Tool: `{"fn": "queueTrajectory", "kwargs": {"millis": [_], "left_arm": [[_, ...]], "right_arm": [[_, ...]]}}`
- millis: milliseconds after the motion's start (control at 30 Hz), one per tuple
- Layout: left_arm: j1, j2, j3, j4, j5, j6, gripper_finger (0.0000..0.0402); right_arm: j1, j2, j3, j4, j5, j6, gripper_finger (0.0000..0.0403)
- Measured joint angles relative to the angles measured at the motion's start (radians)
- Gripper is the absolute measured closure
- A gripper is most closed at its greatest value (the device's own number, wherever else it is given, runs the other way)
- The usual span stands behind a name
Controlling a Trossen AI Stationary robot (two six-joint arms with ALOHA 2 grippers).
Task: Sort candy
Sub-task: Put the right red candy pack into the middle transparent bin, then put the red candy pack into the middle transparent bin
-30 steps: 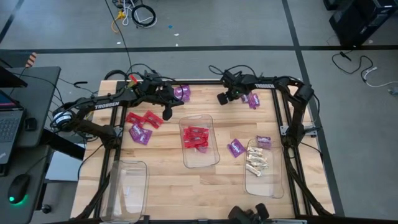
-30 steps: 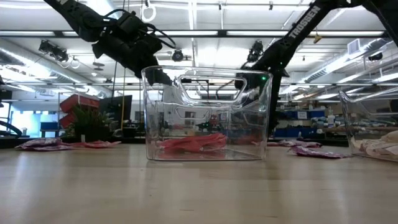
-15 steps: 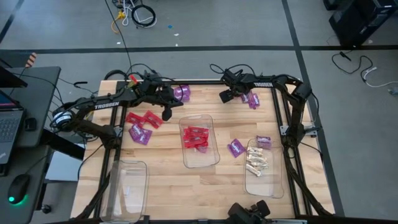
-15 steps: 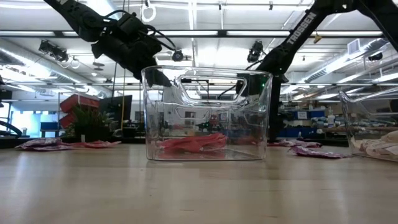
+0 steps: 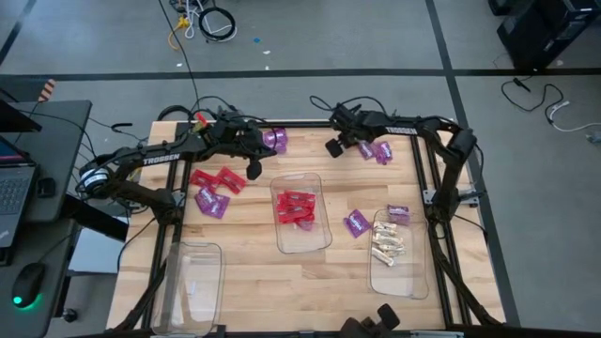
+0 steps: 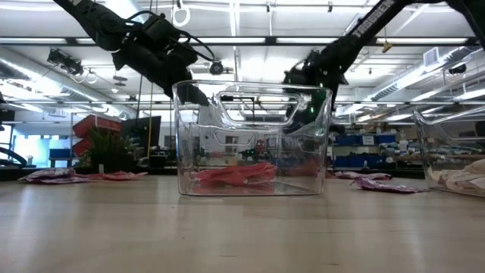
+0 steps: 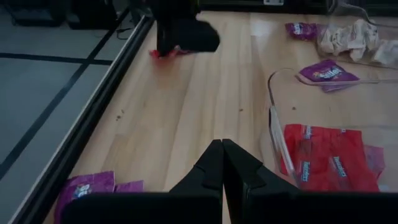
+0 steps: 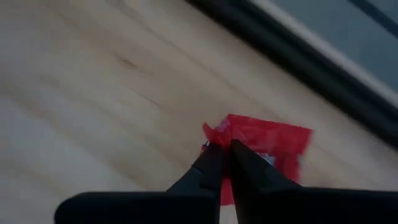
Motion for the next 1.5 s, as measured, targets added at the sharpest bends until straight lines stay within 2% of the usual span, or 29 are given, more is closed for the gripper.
{"fn": "queueTrajectory", "kwargs": {"millis": [133,233,333,533,733,967,1133,1400,1500], "left_arm": [[0.0,-0.028,0.0,0.013,0.0,-0.001,0.0399],[0.0,-0.067,0.0,0.012,0.0,-0.001,0.0399],[0.0,-0.112,0.0,0.009,0.001,-0.001,0.0399],[0.0,-0.163,0.0,0.004,0.003,-0.001,0.0399],[-0.005,-0.167,0.0,-0.029,0.003,-0.001,0.04],[-0.042,-0.172,0.0,-0.115,-0.009,-0.003,0.0401],[-0.075,-0.172,0.0,-0.221,-0.123,-0.053,0.0401],[-0.112,-0.172,0.0,-0.406,-0.241,-0.116,0.0383],[-0.127,-0.172,0.0,-0.477,-0.28,-0.155,0.0377]], "right_arm": [[0.067,-0.077,0.034,-0.011,-0.034,-0.048,0.0397],[0.141,-0.142,0.062,-0.005,-0.109,-0.086,0.0399],[0.24,-0.191,0.066,0.008,-0.19,-0.15,0.0398],[0.438,-0.251,0.066,0.082,-0.255,-0.264,0.0401],[0.546,-0.202,0.066,0.168,-0.343,-0.276,0.0402],[0.56,-0.073,0.065,0.165,-0.351,-0.272,0.0397],[0.56,-0.033,0.065,0.155,-0.339,-0.291,0.036],[0.555,-0.091,0.065,0.137,-0.326,-0.294,0.0249],[0.553,-0.124,0.065,0.106,-0.288,-0.295,0.0214]]}}
